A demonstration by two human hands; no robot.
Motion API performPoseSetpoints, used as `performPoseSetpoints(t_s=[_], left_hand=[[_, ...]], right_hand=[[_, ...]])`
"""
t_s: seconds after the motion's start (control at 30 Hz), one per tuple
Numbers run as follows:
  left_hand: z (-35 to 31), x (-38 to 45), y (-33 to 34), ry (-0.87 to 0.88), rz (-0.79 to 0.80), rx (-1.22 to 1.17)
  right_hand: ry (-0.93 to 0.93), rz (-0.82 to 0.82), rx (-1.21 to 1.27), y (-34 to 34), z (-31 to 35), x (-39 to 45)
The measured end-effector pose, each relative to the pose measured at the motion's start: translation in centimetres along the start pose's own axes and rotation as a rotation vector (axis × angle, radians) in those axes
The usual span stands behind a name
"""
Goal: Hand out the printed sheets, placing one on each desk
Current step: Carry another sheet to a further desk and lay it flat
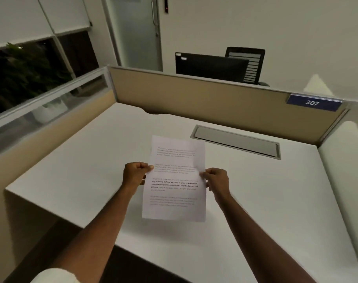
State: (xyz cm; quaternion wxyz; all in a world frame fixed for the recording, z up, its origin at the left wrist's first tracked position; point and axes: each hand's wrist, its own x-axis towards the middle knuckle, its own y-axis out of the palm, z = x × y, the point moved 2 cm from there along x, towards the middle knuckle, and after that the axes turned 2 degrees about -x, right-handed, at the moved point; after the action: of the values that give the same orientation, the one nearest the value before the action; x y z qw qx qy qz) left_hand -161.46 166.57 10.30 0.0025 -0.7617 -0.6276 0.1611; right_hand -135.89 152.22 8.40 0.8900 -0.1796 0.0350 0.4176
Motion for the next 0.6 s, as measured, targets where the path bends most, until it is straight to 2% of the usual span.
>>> performPoseSetpoints(t_s=[0.47,0.6], left_hand=[[0.3,8.0,7.2,0.040,0.194,0.178],[0.5,10.8,8.3,0.070,0.252,0.304]], right_hand=[[0.178,-0.221,-0.060,-1.8,-2.3,3.5],[0.248,-0.269,-0.083,-0.8,-2.7,4.9]])
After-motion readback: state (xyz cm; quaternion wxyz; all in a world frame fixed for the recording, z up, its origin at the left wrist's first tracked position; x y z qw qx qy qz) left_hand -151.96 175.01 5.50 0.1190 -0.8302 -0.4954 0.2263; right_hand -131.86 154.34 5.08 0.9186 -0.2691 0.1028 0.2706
